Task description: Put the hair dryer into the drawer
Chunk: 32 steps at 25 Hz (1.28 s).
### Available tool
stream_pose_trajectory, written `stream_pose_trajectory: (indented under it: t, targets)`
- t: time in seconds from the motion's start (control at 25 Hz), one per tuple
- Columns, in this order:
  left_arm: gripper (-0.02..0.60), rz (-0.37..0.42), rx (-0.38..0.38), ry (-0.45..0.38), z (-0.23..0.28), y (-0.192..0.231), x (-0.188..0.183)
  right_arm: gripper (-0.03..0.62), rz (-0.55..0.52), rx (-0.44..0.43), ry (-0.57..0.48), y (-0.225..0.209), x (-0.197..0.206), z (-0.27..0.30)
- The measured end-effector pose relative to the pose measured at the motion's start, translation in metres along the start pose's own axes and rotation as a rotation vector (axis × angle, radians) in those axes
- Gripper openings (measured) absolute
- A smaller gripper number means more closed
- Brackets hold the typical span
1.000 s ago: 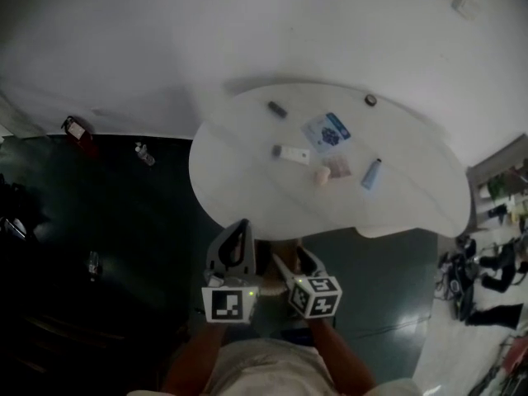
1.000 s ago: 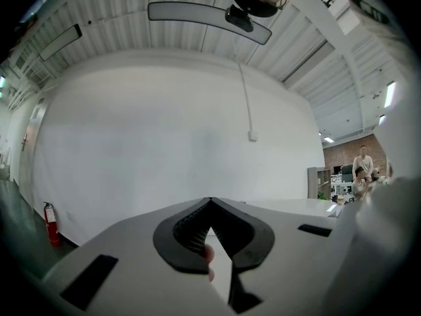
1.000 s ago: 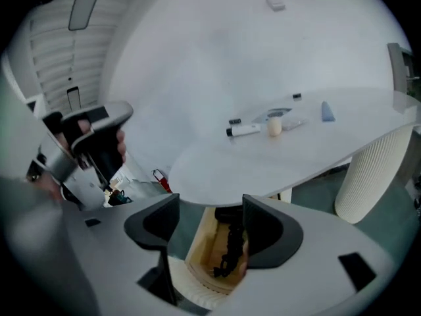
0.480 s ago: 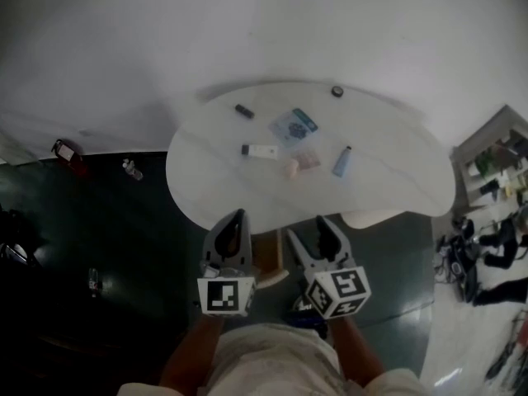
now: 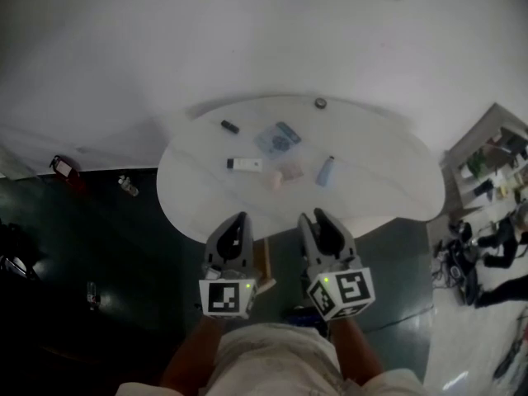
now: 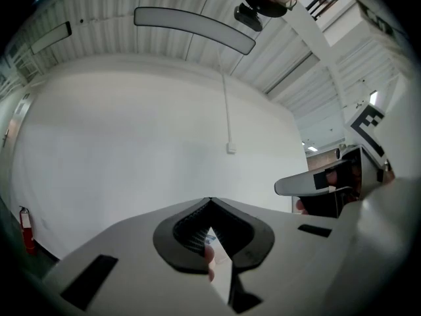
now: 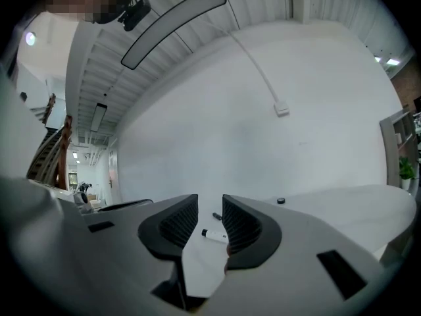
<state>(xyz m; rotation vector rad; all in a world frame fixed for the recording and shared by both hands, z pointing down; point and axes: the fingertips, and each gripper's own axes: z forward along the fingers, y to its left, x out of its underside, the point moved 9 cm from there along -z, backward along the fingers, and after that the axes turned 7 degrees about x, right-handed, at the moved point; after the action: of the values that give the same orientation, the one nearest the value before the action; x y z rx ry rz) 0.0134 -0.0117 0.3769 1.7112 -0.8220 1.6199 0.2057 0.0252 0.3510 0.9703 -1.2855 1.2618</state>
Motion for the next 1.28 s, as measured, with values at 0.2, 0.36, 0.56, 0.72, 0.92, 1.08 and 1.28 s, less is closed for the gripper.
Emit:
stream_pose_trajectory:
  t: [0.2,0.36,0.56,0.72,0.92,1.08,1.28]
  targets:
    - [0.0,-0.011,-0.001,-0.023,0.005,-0.011,-0.007,0.008,-0.057,0.001,-0.056,-0.008,-0.013,-0.008]
    - [0.0,-0.017,0.004,-0.044,0.005,-0.024,-0.008,0.005,-0.124,0.014,-0.075,-0.013,-0.014,-0.018]
    - [0.0,-0.017,0.015,-0.037,0.004,-0.032,-0.008,0.005,-0.15,0.044,-0.086,-0.016,-0.013,-0.023]
    - [0.0,-0.029,0.017,-0.039,0.004,-0.035,-0.005,0.005,-0.153,0.046,-0.076,-0.018,-0.012,-0.026]
    - [0.0,-0.032,0.026,-0.042,0.005,-0.042,-0.004,0.005,-0.174,0.04,-0.065,-0.021,-0.011,-0.034]
    - [0.0,-0.03,0.039,-0.045,0.005,-0.045,-0.006,0.005,-0.173,0.069,-0.059,-0.027,-0.01,-0.037]
    - [0.0,-0.036,0.037,-0.042,0.003,-0.046,-0.006,0.005,-0.165,0.08,-0.069,-0.029,-0.01,-0.037]
